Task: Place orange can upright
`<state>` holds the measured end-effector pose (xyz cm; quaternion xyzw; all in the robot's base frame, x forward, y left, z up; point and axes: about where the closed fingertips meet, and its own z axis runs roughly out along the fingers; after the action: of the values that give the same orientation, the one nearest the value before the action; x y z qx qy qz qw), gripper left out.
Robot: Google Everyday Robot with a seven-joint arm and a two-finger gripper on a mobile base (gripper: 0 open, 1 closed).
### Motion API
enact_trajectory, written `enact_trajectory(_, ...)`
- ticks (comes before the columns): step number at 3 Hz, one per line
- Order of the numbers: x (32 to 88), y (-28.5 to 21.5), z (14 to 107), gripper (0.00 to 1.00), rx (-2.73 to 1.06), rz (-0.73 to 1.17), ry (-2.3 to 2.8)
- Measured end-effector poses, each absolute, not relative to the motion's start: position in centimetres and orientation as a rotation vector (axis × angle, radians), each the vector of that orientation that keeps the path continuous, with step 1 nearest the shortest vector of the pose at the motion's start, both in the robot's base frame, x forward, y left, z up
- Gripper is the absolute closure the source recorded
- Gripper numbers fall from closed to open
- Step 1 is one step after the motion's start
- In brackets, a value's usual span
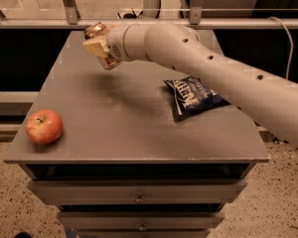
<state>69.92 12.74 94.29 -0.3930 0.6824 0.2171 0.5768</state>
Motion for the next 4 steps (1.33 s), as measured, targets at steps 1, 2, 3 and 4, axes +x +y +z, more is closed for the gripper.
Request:
enact_trajectory(1, 70.3, 13.8, 95.5, 1.00, -0.872, 0.549, 1.500)
enact_trajectory(2, 70.8, 15.1, 95.1, 1.00, -0.839, 0.583, 1.434)
enact_trajectory(3, 70.8, 16.0, 94.2, 1.00, -0.819, 0.599, 1.400)
enact_trajectory(4, 70.2, 16.5, 93.0, 1.00, -0.810, 0.609, 1.392)
